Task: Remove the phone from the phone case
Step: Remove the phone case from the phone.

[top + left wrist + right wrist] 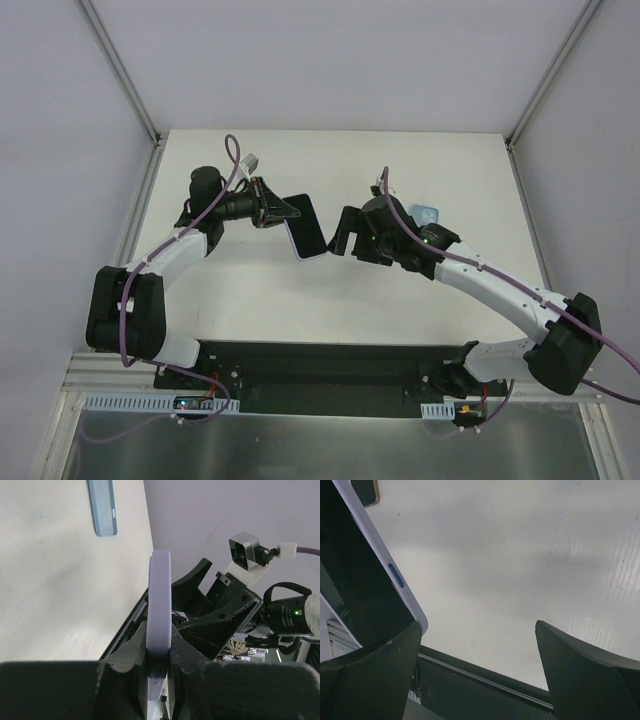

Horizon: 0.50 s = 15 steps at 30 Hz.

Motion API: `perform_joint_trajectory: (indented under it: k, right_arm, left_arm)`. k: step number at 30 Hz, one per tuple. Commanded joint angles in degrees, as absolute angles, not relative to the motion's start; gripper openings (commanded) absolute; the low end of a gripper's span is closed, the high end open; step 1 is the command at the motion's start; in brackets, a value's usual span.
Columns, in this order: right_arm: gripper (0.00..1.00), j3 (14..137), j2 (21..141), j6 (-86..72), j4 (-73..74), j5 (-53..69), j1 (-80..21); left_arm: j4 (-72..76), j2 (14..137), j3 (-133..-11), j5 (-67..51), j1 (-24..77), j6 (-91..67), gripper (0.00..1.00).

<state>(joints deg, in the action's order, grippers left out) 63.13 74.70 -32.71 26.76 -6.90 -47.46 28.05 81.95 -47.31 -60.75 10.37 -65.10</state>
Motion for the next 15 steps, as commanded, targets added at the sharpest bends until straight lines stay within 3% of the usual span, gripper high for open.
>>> perform_joint_trajectory:
  k: [1,15]
  right_arm:
    - [0.96,63.11,77.78,-30.41,33.75,-12.13,-47.98]
    - [0.96,63.54,84.72,-29.53,33.4,-13.45,-49.22]
  left_arm:
    - [33.92,77.7,-48.78,-64.42,9.76,-70.31,0.0]
    - [39.54,76.03,-48.25,-64.78,9.23,-76.46,0.0]
